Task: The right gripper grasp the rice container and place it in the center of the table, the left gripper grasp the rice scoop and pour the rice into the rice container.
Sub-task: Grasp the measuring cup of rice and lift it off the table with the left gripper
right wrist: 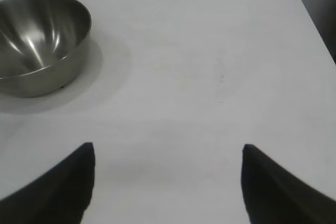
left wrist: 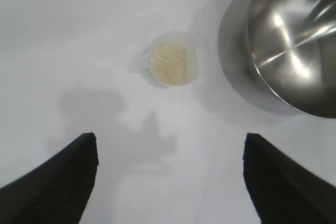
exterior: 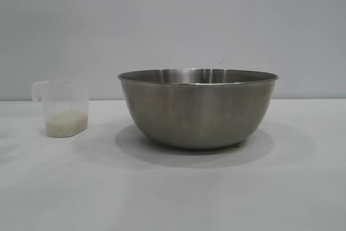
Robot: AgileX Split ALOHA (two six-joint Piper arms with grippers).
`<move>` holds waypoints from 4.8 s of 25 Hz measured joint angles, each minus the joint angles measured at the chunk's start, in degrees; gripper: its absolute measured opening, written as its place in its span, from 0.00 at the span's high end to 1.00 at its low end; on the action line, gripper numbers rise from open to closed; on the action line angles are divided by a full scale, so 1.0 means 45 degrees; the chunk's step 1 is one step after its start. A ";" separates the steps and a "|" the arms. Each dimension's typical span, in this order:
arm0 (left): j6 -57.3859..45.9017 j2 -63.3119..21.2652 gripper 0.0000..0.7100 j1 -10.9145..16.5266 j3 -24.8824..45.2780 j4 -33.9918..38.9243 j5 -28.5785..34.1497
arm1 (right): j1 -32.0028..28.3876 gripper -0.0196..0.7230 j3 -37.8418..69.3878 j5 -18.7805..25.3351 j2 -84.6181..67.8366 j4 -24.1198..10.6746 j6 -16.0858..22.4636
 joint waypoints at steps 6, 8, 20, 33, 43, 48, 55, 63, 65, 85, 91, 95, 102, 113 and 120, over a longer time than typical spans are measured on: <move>-0.0030 -0.2131 0.29 0.0000 0.3617 -0.0060 -0.3241 | 0.0000 0.27 0.0000 0.0000 0.0000 0.0000 0.0000; -0.0030 -0.2696 0.29 0.0000 0.4905 -0.0402 -0.4589 | 0.0000 0.27 0.0000 0.0000 0.0000 0.0000 0.0000; -0.0030 -0.3269 0.29 0.0000 0.9652 -0.2038 -1.1511 | 0.0000 0.27 0.0000 0.0000 0.0000 0.0006 0.0000; -0.1136 -0.3269 0.29 0.0000 1.2003 -0.0166 -1.7456 | 0.0000 0.27 0.0000 0.0000 0.0000 0.0006 0.0000; -0.2276 -0.0346 0.56 0.0000 1.3047 0.3334 -2.2500 | 0.0000 0.47 0.0000 0.0000 0.0000 0.0006 0.0000; -0.2319 0.2525 0.58 0.0000 1.3047 0.3358 -2.6062 | 0.0000 0.54 0.0000 0.0000 0.0000 0.0006 0.0000; -0.2319 0.6722 0.62 0.0000 1.2674 0.3358 -2.7371 | 0.0000 0.68 0.0000 0.0000 0.0000 0.0006 0.0000; -0.1788 0.7904 0.66 0.0000 1.1430 0.3358 -2.7428 | 0.0000 0.68 0.0000 0.0000 0.0000 0.0006 0.0000; -0.1647 0.8058 0.66 0.0000 1.1058 0.3358 -2.7428 | 0.0000 0.68 0.0000 0.0000 0.0000 0.0006 0.0000; -0.0511 1.0369 0.66 0.0000 0.8058 0.3358 -2.7428 | 0.0000 0.68 0.0000 0.0000 0.0000 0.0006 0.0000; -0.0251 1.0826 0.66 0.0000 0.7664 0.3358 -2.7448 | 0.0000 0.68 0.0000 0.0000 0.0000 0.0006 0.0000; -0.0255 1.1180 0.66 0.0000 0.7393 0.3334 -2.7448 | 0.0000 0.68 0.0000 0.0000 0.0000 0.0006 0.0000; -0.0255 1.1500 0.66 0.0000 0.6803 0.3013 -2.7428 | 0.0000 0.68 0.0000 0.0000 0.0000 0.0006 0.0000; -0.0225 1.3127 0.75 0.0000 0.4286 0.3723 -2.7428 | 0.0000 0.68 0.0000 0.0000 0.0000 0.0006 0.0000; -0.0249 1.3526 1.00 0.0000 0.3057 0.4666 -2.7423 | 0.0000 0.68 0.0000 0.0000 0.0000 0.0006 0.0000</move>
